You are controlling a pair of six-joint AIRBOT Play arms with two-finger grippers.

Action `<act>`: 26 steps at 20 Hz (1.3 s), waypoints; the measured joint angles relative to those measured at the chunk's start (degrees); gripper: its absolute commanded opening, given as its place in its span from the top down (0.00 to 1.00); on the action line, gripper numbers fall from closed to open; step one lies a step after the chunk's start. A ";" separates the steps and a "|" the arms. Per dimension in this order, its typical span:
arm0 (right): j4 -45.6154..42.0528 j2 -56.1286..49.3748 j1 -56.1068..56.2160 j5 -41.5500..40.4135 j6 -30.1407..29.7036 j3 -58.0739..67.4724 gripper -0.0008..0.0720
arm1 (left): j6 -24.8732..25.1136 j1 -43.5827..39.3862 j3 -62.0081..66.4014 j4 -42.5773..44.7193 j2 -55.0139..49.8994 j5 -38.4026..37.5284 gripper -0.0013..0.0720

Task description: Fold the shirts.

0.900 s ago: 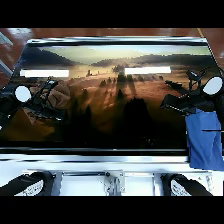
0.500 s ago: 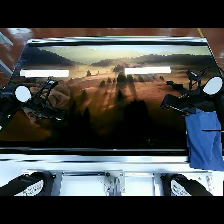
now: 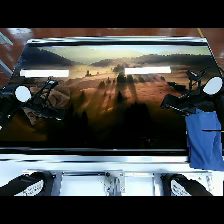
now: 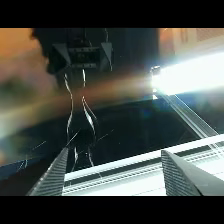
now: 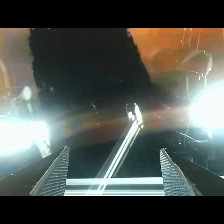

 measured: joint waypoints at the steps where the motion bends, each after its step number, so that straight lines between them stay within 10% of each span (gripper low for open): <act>1: 0.00 0.00 0.00 -0.46 0.00 0.00 0.03 | 2.03 0.00 -0.02 0.33 -0.13 0.68 0.03; 7: 0.07 0.00 0.00 -2.10 0.02 0.00 0.03 | 12.39 0.02 -0.02 1.53 -1.95 8.59 0.03; 14: 1.27 0.00 -0.02 -1.11 0.04 0.00 0.03 | 10.95 0.00 -0.04 -6.47 -3.89 14.53 0.04; 26: 1.46 -0.04 0.00 -5.16 -0.20 0.00 0.03 | -9.33 17.79 22.18 9.03 -22.80 17.27 0.01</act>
